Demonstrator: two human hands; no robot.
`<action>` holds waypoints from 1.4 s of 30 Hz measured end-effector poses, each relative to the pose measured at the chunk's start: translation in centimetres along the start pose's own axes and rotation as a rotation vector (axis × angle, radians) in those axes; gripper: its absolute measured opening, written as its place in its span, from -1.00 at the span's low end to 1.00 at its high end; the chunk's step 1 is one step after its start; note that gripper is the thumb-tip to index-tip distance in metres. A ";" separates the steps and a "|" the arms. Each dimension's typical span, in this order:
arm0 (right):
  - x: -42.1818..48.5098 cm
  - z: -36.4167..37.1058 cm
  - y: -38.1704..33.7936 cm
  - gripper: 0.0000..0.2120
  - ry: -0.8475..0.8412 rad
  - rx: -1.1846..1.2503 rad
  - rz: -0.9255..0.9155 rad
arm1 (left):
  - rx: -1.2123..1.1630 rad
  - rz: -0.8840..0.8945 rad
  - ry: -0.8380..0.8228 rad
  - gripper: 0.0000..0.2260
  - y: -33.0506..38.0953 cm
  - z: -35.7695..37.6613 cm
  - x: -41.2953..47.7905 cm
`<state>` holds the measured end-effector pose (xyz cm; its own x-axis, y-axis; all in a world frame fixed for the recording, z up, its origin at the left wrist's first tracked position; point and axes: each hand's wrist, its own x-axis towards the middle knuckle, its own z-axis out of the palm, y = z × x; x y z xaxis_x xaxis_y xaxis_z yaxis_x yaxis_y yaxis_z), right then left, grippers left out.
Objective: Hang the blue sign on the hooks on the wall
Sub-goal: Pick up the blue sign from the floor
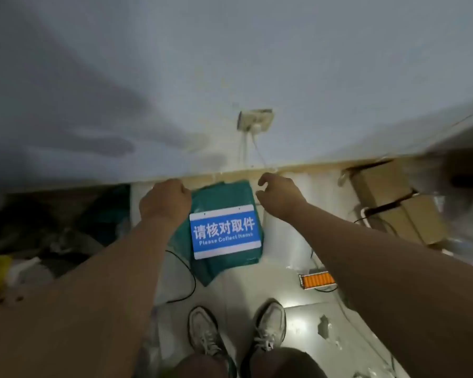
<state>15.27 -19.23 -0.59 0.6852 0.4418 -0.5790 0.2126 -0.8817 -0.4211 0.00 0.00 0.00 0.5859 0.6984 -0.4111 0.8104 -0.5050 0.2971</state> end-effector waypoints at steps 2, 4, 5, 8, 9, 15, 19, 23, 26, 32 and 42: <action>4.4 6.1 3.6 -0.65 -0.011 0.070 0.034 | -0.086 -0.069 -0.052 -0.72 -3.7 7.5 2.7; 7.9 12.2 7.7 -0.66 -0.037 0.138 0.109 | -0.213 -0.170 -0.136 -0.69 -7.9 15.8 5.3; 9.8 15.3 9.8 -0.66 -0.047 0.161 0.136 | -0.280 -0.203 -0.162 -0.67 -9.7 19.8 6.3; 14.3 23.2 15.3 -0.60 -0.088 0.225 0.202 | -0.430 -0.255 -0.225 -0.76 -13.6 29.2 8.7; 15.6 25.6 17.2 -0.57 -0.112 0.212 0.207 | -0.483 -0.268 -0.261 -0.76 -15.0 31.8 9.4; 21.1 33.3 23.6 -0.40 -0.043 0.049 0.066 | -0.664 -0.202 -0.206 -0.37 -20.8 42.2 12.7; 22.7 33.9 23.7 -0.48 0.052 0.243 0.120 | -0.898 -0.261 0.000 -0.69 -19.4 42.6 12.2; 23.9 34.0 24.0 -0.48 0.084 0.464 0.209 | -1.015 -0.286 0.139 -0.69 -19.4 43.1 12.2; 24.3 33.9 23.8 -0.61 0.105 0.511 0.221 | -1.045 -0.290 0.165 -0.67 -19.6 42.7 12.5; 23.6 31.8 22.1 -0.61 0.128 0.529 0.214 | -1.062 -0.287 0.197 -0.68 -18.1 39.7 12.7; 12.2 18.7 13.6 -0.41 0.201 0.457 0.199 | -0.990 -0.226 0.283 -0.66 -11.4 22.6 5.9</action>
<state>13.52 -22.75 -26.48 0.8111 0.1938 -0.5519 -0.2286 -0.7635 -0.6040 -5.85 -1.60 -25.30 0.2962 0.8820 -0.3665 0.4644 0.2023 0.8622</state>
